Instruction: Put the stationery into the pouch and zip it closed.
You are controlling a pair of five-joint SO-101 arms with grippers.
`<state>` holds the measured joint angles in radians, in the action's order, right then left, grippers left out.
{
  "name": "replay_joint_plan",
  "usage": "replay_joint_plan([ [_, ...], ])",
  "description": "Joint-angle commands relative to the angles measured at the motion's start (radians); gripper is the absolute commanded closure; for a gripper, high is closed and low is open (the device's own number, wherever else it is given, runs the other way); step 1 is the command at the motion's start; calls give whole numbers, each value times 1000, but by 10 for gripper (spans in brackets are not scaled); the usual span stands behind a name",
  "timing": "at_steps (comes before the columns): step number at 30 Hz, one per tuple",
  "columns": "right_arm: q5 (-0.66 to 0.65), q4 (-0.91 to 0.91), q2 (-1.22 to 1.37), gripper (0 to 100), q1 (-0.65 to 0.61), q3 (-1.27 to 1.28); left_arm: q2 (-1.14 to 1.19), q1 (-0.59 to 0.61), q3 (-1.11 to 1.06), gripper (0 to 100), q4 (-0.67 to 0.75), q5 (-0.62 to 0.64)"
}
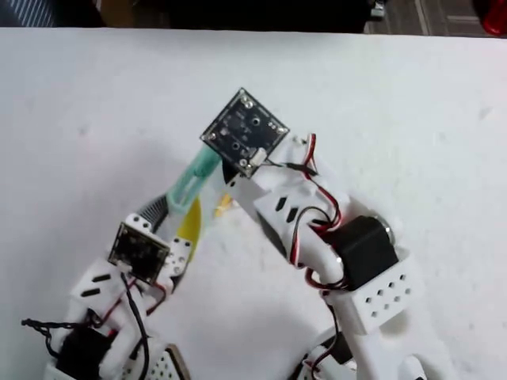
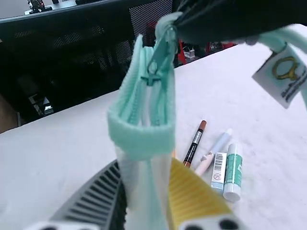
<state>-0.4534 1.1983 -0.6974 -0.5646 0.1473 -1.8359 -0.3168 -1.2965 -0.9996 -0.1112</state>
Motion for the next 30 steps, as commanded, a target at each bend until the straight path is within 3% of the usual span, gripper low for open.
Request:
replay_joint_plan([
  [1, 8, -64, -10, 981, 48, -8, 4, 18, 46, 977, -75, -3],
  [15, 8, -150, 93, 981, 180, -14, 4, 22, 44, 977, -77, -5],
  [30, 14, -277, 140, 981, 189, -14, 4, 18, 43, 977, -77, -5],
])
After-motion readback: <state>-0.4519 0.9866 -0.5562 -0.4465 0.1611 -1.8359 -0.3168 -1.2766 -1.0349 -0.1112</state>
